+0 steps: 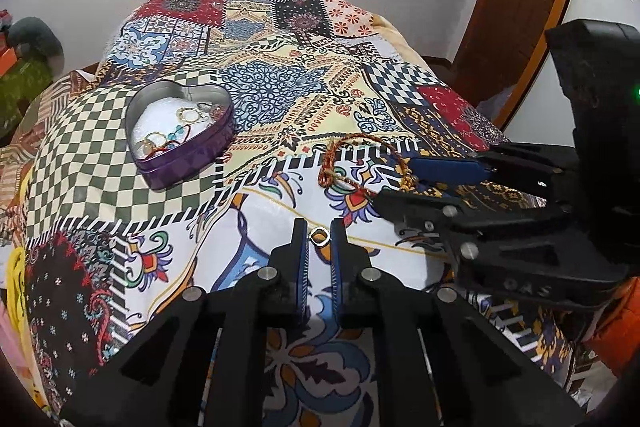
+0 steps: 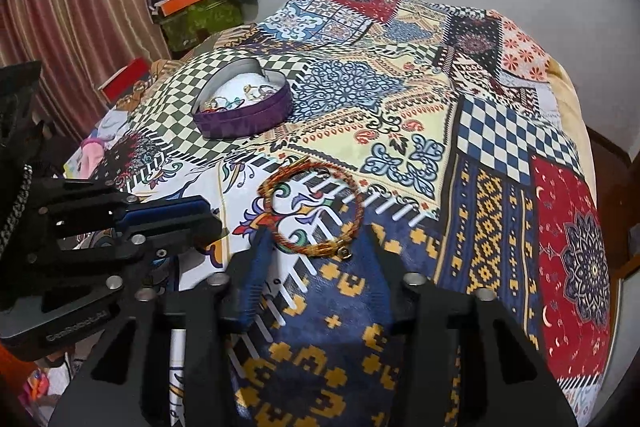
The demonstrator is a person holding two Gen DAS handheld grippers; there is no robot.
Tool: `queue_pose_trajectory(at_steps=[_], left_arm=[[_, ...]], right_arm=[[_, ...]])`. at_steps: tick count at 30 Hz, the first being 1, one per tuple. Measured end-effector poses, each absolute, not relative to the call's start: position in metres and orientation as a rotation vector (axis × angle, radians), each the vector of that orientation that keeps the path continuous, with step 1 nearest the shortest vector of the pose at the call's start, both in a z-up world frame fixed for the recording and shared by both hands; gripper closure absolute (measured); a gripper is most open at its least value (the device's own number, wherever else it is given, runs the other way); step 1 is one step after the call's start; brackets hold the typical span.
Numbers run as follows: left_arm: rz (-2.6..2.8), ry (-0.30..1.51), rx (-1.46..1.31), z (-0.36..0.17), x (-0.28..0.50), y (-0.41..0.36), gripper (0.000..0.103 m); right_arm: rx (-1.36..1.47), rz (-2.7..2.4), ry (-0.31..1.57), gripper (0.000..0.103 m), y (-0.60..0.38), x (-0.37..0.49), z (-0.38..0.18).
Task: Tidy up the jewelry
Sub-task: 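Grasp a small silver ring with the left tool while the right tool grasps the beaded bracelet, then carry the ring in the left tool while the right tool carries the bracelet into the tin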
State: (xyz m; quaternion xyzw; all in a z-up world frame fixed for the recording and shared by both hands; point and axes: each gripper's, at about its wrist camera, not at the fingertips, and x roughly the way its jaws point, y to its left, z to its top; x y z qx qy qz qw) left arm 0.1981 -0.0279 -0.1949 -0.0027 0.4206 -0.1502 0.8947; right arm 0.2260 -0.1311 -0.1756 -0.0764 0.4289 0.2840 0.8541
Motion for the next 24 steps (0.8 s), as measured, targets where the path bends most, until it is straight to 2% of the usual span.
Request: queue_pose_trajectory(at_steps=[3,9,24], left_arm=[[-0.307,0.87,-0.011,-0.194,0.195,-0.025,0.094],[-0.303,0.868,-0.009,-0.192,0.191,-0.025,0.094],[-0.263,0.789,-0.038,-0.156,0.172,-0.006,0.094]], right_arm=[[-0.168,0.609,0.899,0.076,-0.13,0.226,-0.176],[-0.196,0.616,0.893,0.082,-0.126,0.223,-0.175],[-0.17,0.6,0.791,0.084,-0.124,0.205,-0.132]])
